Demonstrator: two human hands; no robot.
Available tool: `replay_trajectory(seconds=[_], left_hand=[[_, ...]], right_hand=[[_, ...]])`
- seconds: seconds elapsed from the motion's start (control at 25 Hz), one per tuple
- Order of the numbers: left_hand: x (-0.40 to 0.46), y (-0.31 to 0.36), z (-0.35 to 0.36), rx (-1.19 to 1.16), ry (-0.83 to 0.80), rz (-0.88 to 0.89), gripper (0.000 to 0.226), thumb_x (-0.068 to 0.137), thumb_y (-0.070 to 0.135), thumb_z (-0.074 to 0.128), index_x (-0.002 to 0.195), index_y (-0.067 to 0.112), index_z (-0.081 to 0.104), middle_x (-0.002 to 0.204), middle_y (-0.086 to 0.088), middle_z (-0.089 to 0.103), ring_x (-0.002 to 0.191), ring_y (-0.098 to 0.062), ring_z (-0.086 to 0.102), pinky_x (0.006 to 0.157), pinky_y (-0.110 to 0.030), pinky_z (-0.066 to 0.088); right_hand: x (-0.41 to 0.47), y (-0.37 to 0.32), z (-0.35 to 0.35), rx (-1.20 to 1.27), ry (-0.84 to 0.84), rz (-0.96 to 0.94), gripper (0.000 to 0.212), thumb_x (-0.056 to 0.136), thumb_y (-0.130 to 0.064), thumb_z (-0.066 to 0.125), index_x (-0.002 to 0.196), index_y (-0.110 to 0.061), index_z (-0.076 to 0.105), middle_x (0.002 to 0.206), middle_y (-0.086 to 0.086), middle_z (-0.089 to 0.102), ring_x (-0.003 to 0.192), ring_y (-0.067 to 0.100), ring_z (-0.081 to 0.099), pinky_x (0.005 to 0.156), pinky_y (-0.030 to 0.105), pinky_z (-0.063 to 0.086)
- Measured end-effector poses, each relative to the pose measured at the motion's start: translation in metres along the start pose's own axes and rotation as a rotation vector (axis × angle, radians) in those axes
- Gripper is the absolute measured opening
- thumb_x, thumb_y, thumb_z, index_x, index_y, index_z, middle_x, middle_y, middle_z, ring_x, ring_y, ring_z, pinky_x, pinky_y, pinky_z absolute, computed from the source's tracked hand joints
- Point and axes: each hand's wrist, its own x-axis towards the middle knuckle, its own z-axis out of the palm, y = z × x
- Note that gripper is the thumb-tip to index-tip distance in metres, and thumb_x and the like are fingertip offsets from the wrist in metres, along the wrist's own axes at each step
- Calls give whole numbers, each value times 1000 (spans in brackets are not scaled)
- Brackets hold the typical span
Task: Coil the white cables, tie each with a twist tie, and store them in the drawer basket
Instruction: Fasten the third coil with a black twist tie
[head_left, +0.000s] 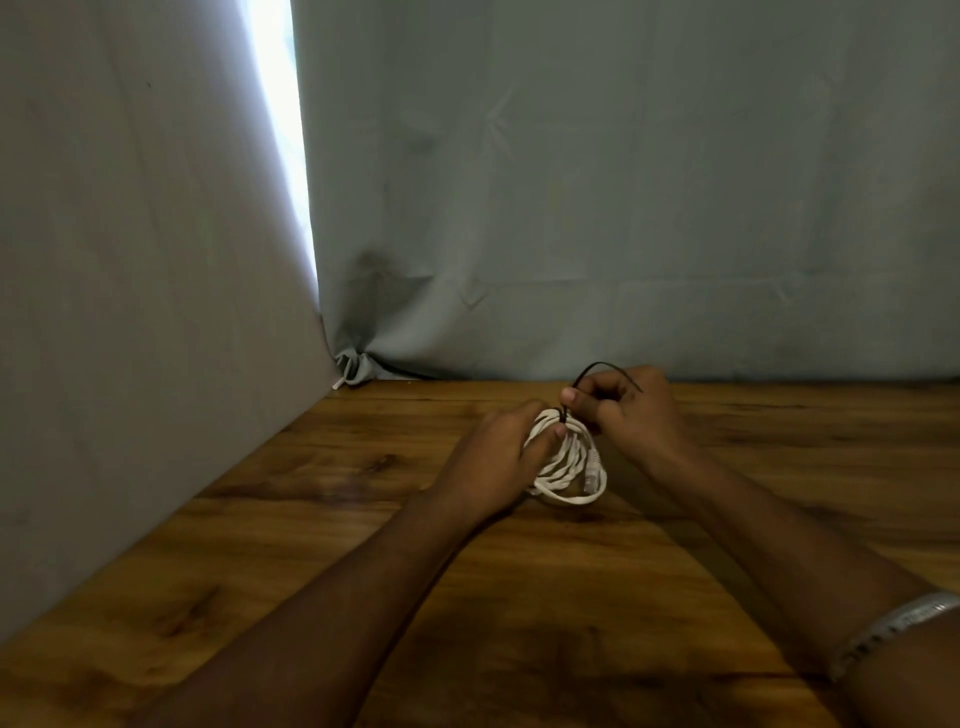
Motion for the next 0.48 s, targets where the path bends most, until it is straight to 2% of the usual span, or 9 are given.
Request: replay_trajectory(seconds=[0.2,0.32,0.4,0.48], left_hand=[[-5,-3,-2,-36,-21,49,20,103,37,52,100,24,66,87,6,72,78,-10,67,71,-45,54],[-7,-7,-4,-57,-34,70,21,104,37,52,104,23,68,89,7,73,79,-9,68,70,-44,54],[-9,-9,-4,-61,-35,84,21,104,38,52,109,26,69,92,8,74,82,-6,69,71,-43,54],[-11,-9,-5,-70,-9,99,19,105,37,53,110,27,68,93,8,75,83,-6,69,71,-43,55]], right_hand=[[-4,-3,3,66,-50,52,22,89,-9,77,68,-13,75,59,0,71,55,9,66,51,22,51],[-4,-5,1,75,-104,90,15,89,-12,77,75,-8,78,66,6,75,58,12,69,52,23,54],[-5,-5,2,85,-122,160,13,88,-15,78,80,-5,79,72,8,77,61,13,71,54,24,57],[-5,-5,4,151,-122,266,15,87,-19,80,85,-5,80,79,11,79,69,18,73,62,29,60]])
